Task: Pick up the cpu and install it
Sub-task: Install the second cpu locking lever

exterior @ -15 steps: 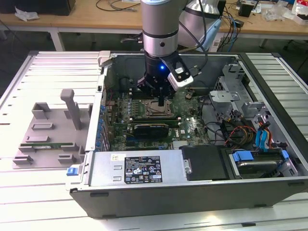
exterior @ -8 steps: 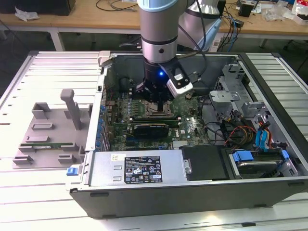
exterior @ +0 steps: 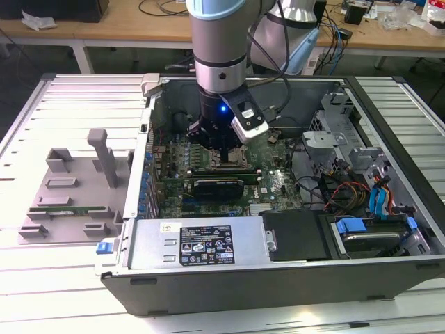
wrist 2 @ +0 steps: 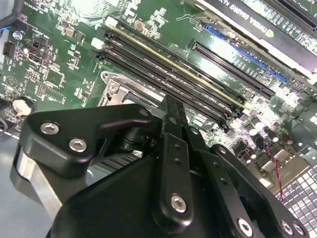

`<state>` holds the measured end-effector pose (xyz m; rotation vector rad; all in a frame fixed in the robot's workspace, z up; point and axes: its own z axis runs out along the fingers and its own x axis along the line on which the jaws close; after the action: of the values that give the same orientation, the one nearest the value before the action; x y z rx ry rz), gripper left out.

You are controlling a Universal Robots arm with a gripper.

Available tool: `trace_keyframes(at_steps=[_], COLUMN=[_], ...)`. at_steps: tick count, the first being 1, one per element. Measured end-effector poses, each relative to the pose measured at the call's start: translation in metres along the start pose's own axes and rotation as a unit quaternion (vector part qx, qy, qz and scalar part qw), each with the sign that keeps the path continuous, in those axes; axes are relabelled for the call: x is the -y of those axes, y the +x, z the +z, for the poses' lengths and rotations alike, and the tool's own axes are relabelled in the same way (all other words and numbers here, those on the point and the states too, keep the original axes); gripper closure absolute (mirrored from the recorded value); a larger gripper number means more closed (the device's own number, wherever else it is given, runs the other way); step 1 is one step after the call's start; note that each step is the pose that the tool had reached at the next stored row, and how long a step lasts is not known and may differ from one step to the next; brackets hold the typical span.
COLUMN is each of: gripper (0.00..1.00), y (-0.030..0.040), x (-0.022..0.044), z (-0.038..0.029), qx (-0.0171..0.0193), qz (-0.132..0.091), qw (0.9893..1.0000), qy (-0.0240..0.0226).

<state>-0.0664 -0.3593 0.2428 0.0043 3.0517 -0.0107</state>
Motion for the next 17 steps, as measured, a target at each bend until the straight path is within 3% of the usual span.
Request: trace_keyframes(at_steps=[14, 17], gripper=[0.89, 0.89], y=[0.0014, 0.0082], x=[0.0001, 0.0004], z=[0.0039, 0.0099], qx=[-0.0002, -0.0002], qz=[0.000, 0.000], qw=[1.0000, 1.0000], qy=[-0.0018, -0.0022])
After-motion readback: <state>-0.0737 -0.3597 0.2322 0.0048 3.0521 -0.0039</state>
